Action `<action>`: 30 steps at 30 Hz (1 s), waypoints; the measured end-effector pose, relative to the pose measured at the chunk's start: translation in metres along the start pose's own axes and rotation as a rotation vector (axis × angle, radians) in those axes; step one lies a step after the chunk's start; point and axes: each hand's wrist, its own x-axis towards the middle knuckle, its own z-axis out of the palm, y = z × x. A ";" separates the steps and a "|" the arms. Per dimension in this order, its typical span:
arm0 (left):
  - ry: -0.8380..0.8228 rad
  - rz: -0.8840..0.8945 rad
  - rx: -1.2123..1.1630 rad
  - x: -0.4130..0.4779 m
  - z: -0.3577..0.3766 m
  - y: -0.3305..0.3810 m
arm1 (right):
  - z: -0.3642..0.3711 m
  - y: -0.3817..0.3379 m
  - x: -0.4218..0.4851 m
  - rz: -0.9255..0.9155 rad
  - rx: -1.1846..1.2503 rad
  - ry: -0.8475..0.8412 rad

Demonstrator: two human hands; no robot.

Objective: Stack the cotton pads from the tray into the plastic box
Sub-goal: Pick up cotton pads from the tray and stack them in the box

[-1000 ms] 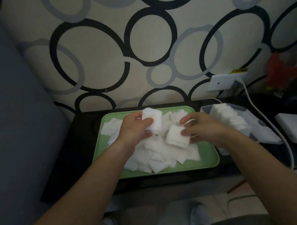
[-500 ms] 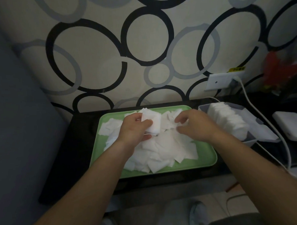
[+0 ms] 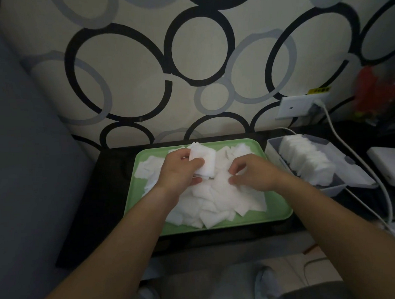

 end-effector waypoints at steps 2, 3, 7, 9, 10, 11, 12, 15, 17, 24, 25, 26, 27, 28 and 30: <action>0.001 -0.004 0.003 0.001 -0.001 -0.001 | -0.008 0.000 -0.003 -0.011 0.084 0.030; 0.003 -0.004 0.009 0.002 -0.001 -0.002 | -0.012 0.000 -0.005 -0.027 0.118 0.052; -0.001 0.001 0.039 0.003 0.004 -0.005 | -0.022 -0.003 -0.011 -0.050 0.250 0.141; 0.011 -0.001 0.066 0.004 0.009 -0.006 | -0.025 -0.003 -0.014 -0.057 0.330 0.158; 0.023 0.002 0.092 0.004 0.012 -0.006 | -0.026 -0.004 -0.015 -0.068 0.363 0.175; 0.036 0.011 0.120 0.005 0.014 -0.006 | -0.029 -0.004 -0.016 -0.082 0.390 0.201; 0.046 0.020 0.144 0.005 0.016 -0.006 | -0.032 -0.005 -0.017 -0.095 0.414 0.227; 0.044 0.030 0.156 0.005 0.020 -0.004 | -0.042 -0.011 -0.021 -0.117 0.576 0.256; -0.005 0.036 0.132 0.003 0.024 -0.002 | -0.045 -0.015 -0.025 -0.102 0.780 0.157; -0.216 0.043 -0.028 -0.010 0.038 0.010 | -0.037 -0.016 -0.027 -0.049 0.699 0.052; -0.231 0.045 -0.027 -0.011 0.039 0.010 | -0.037 -0.016 -0.026 -0.045 0.686 0.070; -0.237 0.043 -0.021 -0.012 0.039 0.011 | -0.037 -0.016 -0.026 -0.042 0.675 0.087; -0.238 0.035 -0.018 -0.012 0.040 0.011 | -0.037 -0.015 -0.025 -0.039 0.666 0.101; -0.235 0.019 -0.024 -0.012 0.041 0.012 | -0.036 -0.014 -0.024 -0.037 0.653 0.116; -0.216 -0.037 -0.076 -0.012 0.044 0.015 | -0.036 -0.014 -0.023 -0.035 0.607 0.149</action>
